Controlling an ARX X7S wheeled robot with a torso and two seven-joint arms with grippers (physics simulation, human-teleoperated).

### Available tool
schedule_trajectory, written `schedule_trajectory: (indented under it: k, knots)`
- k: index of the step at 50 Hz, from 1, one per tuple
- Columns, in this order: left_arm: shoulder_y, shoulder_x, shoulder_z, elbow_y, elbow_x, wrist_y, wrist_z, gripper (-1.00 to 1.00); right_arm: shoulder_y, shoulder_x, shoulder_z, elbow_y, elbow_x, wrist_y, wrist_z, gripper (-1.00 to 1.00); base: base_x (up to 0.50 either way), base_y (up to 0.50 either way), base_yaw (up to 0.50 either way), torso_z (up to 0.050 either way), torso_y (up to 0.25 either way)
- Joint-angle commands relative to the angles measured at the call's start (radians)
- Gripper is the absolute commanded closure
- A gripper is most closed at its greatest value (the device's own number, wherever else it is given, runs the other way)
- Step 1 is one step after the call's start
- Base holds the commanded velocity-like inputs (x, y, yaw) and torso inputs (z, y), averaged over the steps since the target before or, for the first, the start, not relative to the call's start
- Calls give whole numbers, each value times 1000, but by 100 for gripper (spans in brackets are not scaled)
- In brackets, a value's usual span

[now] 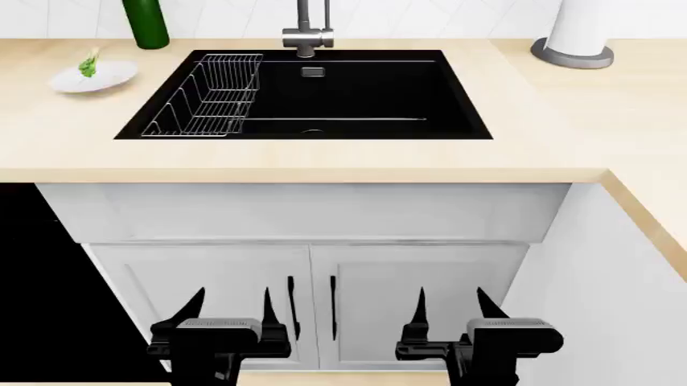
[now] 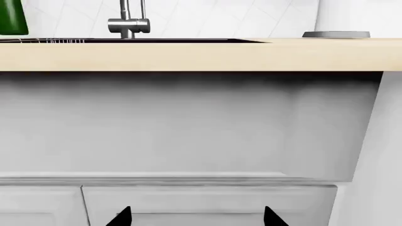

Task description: Pick the celery from the counter and place it in the sink. Then turn on the sink faucet.

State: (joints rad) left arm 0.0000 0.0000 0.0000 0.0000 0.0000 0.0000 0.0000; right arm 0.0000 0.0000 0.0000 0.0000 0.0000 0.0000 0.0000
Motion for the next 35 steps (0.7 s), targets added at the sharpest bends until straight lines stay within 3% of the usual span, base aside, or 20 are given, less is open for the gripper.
schedule_trajectory:
  k: [1,11,21,31,32,33,35]
  knots:
    - [0,-15,24,-5,-10,-7,-20,-100,3,15,-24,-6,3,7,27,-100,0,0,0,0,0]
    - [2,-47,61,-9,-44,-3,-49,-100,7,44,-68,2,3,26,83,-100,0,0,0,0,0]
    - [-3,-63,80,-20,-55,1,-71,-100,6,61,-89,8,8,14,113,-100,0,500,0,0,0]
    - [1,-79,90,-21,-69,-3,-87,-100,13,71,-112,16,10,26,136,-100,0,0,0,0,0]
    - [9,-53,42,257,15,-249,-93,-100,-13,63,-30,-273,33,210,87,-100,0,0,0,0,0]
    - [15,-14,37,7,30,4,-4,-100,-16,10,-20,-21,1,-3,9,-100,0,0,0,0,0]
    - [17,-23,49,9,21,4,-14,-100,-17,21,-33,-22,15,2,19,-100,0,500,0,0,0]
